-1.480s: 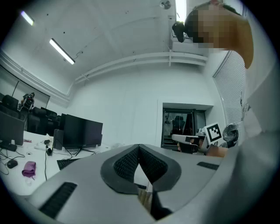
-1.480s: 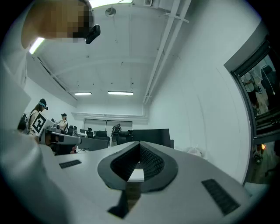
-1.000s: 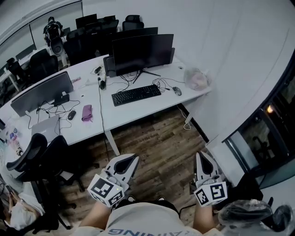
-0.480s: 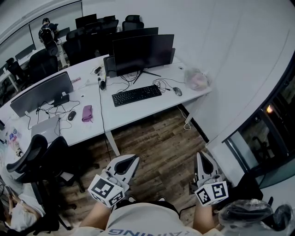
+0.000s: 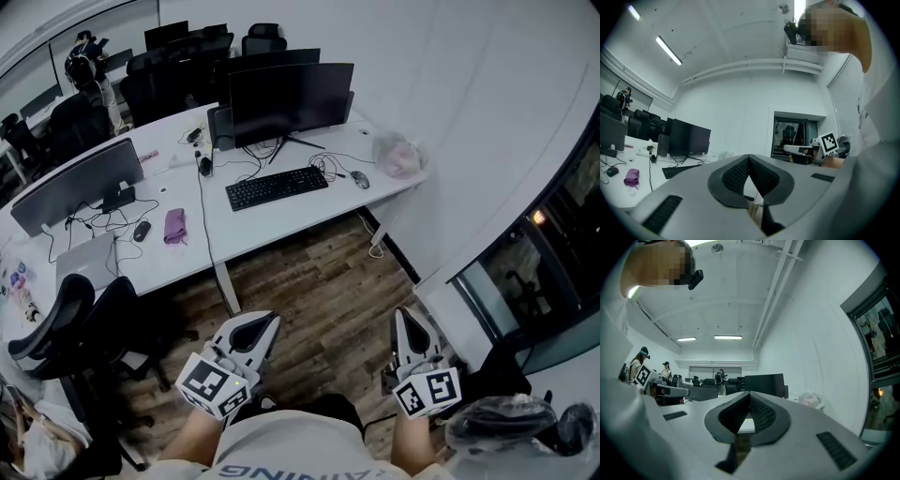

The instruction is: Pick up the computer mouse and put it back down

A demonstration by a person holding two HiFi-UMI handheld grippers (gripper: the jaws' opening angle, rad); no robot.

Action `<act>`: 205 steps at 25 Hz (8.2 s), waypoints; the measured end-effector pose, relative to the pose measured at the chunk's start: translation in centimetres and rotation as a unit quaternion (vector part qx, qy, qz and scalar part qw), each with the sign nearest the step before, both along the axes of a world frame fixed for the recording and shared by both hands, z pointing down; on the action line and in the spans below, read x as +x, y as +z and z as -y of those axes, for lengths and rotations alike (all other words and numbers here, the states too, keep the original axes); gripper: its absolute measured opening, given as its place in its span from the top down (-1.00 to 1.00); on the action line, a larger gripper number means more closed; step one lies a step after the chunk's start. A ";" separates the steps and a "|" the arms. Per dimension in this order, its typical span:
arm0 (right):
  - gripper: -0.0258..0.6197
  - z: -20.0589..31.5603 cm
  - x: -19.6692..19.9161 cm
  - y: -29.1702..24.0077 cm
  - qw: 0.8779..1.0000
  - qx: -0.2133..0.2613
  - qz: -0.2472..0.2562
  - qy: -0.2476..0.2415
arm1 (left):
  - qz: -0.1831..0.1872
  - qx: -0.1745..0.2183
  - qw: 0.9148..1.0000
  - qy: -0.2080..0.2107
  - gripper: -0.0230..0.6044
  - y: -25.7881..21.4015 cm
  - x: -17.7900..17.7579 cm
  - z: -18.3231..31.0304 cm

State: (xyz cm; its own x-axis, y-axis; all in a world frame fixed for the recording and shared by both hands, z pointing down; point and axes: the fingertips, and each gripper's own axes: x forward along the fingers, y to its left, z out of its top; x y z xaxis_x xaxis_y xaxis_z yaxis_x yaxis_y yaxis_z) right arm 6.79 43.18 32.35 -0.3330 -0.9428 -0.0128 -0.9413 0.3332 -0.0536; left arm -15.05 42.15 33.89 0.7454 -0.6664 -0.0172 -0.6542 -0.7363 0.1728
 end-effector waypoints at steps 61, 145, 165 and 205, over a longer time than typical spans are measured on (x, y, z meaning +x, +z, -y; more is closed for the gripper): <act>0.86 26.2 19.7 5.1 0.997 -0.041 0.050 -0.048 | 0.055 -0.013 0.998 -0.033 0.91 1.5 20.3 24.0; 0.34 66.7 14.6 17.8 0.980 -0.153 -0.091 -0.084 | 0.048 -0.114 0.987 -0.099 0.91 8.8 17.2 60.9; -0.08 69.0 14.4 33.6 0.947 -0.271 -0.145 -0.089 | 0.083 -0.195 0.967 -0.140 0.91 15.0 17.0 62.1; -0.04 70.2 14.2 31.3 0.952 -0.244 -0.174 -0.051 | 0.048 -0.209 0.964 -0.155 0.91 15.3 14.0 61.7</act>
